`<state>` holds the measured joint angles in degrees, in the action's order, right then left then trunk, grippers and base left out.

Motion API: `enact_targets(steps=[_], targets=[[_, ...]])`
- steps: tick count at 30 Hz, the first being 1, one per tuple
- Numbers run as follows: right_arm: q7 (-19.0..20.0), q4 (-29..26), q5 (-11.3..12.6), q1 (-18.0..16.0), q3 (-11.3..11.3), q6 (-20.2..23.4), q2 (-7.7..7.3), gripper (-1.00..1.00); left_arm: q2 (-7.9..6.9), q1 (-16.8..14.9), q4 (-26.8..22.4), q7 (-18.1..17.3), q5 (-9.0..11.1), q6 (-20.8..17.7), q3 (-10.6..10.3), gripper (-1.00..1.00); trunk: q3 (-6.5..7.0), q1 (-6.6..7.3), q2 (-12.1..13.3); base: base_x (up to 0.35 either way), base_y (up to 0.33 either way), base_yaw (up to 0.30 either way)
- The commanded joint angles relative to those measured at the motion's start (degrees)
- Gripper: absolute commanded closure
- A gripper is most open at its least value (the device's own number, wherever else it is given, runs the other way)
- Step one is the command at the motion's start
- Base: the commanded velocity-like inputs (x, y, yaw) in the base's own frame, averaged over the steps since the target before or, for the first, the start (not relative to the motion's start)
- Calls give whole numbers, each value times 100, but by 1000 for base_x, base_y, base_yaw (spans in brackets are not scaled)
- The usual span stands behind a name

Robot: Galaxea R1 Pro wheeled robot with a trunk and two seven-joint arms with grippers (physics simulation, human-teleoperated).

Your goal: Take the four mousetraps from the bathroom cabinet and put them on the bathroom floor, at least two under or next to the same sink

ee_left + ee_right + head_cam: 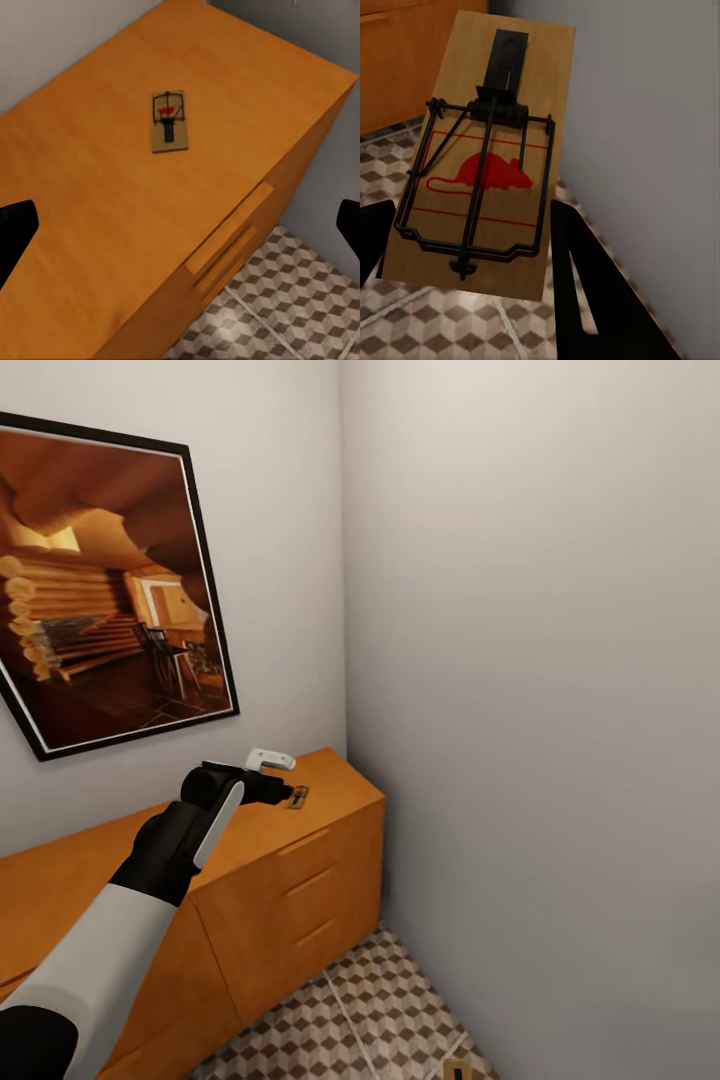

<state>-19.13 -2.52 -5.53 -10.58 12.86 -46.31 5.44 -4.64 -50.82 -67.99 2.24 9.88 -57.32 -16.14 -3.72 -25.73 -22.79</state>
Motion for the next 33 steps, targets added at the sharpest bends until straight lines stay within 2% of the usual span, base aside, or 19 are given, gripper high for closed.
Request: enact_targets(steps=[1, 18, 26, 33], targets=[[-29, 6, -36, -6, 6, -10, 4, 100, -4, -7, -1, 25, 32, -19, -12, -100, -13, -5, -13, 174, -126, 0], [-29, 5, -36, -6, 6, -10, 5, 100, -1, -7, 75, 25, 32, -16, -12, -100, -13, -5, -13, 179, -140, 0], [-29, 6, -36, -6, 6, -10, 3, 100, -2, -7, 283, 23, 33, -3, -12, -100, -13, -5, -13, 14, -3, 0], [-29, 6, -36, -6, 6, -10, 2, 100, -2, -7, 318, 23, 37, -1, -12, -100, -13, -5, -13, 1, 153, 0]])
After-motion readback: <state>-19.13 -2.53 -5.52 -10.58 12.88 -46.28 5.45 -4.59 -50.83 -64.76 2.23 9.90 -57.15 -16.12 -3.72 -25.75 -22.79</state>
